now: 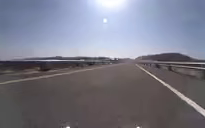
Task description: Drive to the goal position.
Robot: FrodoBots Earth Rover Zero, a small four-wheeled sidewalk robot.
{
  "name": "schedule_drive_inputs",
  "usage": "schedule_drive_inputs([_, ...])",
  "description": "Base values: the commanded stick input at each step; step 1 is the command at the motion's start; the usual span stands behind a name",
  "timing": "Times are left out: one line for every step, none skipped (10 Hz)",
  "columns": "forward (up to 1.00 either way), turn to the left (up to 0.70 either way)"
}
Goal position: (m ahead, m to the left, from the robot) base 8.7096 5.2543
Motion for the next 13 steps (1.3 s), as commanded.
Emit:
schedule_drive_inputs([0.7,-0.27])
schedule_drive_inputs([0.7,-0.27])
schedule_drive_inputs([0.7,0.0])
schedule_drive_inputs([0.7,0.0])
schedule_drive_inputs([0.7,0.0])
schedule_drive_inputs([0.7,0.0])
schedule_drive_inputs([0.7,0.0])
schedule_drive_inputs([0.7,0.0])
schedule_drive_inputs([0.7,0.0])
schedule_drive_inputs([0.7,0.0])
schedule_drive_inputs([0.7,0.0])
schedule_drive_inputs([0.7,0.0])
schedule_drive_inputs([0.7,0.0])
